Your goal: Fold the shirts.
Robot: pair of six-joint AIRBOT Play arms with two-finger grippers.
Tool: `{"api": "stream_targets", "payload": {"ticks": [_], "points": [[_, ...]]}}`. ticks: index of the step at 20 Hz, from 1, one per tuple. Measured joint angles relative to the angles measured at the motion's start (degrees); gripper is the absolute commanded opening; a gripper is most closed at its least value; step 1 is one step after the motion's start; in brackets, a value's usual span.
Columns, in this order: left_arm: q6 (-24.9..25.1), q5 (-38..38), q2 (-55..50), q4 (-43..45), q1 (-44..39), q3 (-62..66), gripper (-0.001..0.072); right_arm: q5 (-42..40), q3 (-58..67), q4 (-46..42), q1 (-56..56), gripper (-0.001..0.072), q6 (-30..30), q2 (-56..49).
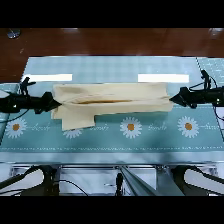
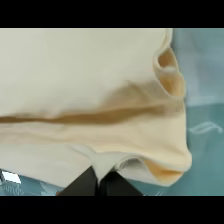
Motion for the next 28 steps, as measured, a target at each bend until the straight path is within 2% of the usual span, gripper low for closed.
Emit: {"api": "stream_targets", "payload": {"ticks": [5, 10, 11, 12, 13, 15, 17, 21, 24, 28], "points": [[-3.45, -1.44, -12.68, -2.78, -2.49, 17.4, 0.0022, -2.08, 11.72, 1.75, 2.4, 0.0022, 3.65, -9.6], [-8.28, -2.86, -21.57, -0.55, -3.06, 28.79, 0.0024, -2.49, 19.1, 4.48, 3.08, 0.0024, 4.68, -16.65], [-8.72, -2.89, -22.97, -0.31, -3.32, 29.9, 0.0066, -2.67, 19.82, 5.01, 3.37, 0.0113, 4.7, -17.86], [-8.9, -2.93, -24.13, 0.04, -3.65, 30.64, 0.0342, -3.13, 20.35, 5.44, 3.78, 0.0394, 4.7, -19.06], [-9.16, -2.64, -25.05, 0.02, -4.02, 31.28, 0.0695, -3.63, 20.72, 5.92, 4.15, 0.063, 4.72, -20.13], [-8.96, -2.84, -26.16, 0.13, -4.39, 32.57, 0.0704, -4.17, 21.44, 6.91, 4.37, 0.0625, 4.61, -21.4], [-8.61, -6.38, -26.53, 2.32, -3.5, 35.3, 0.0703, -2.62, 23.02, 7.28, 2.97, 0.0625, 4.42, -21.73], [-11.72, -12.0, -22.58, 13.0, 2.05, 38.58, 0.0703, 4.13, 25.14, 3.37, -3.43, 0.0625, 4.0, -20.72], [-12.07, -9.29, -15.39, 17.46, 5.4, 34.91, 0.0703, 6.78, 22.86, 0.09, -6.25, 0.0625, 3.52, -20.52], [-10.67, -1.95, -4.5, 17.2, 3.87, 22.91, 0.0703, 6.23, 20.5, 2.67, -4.96, 0.0625, 1.27, -23.06]]}}
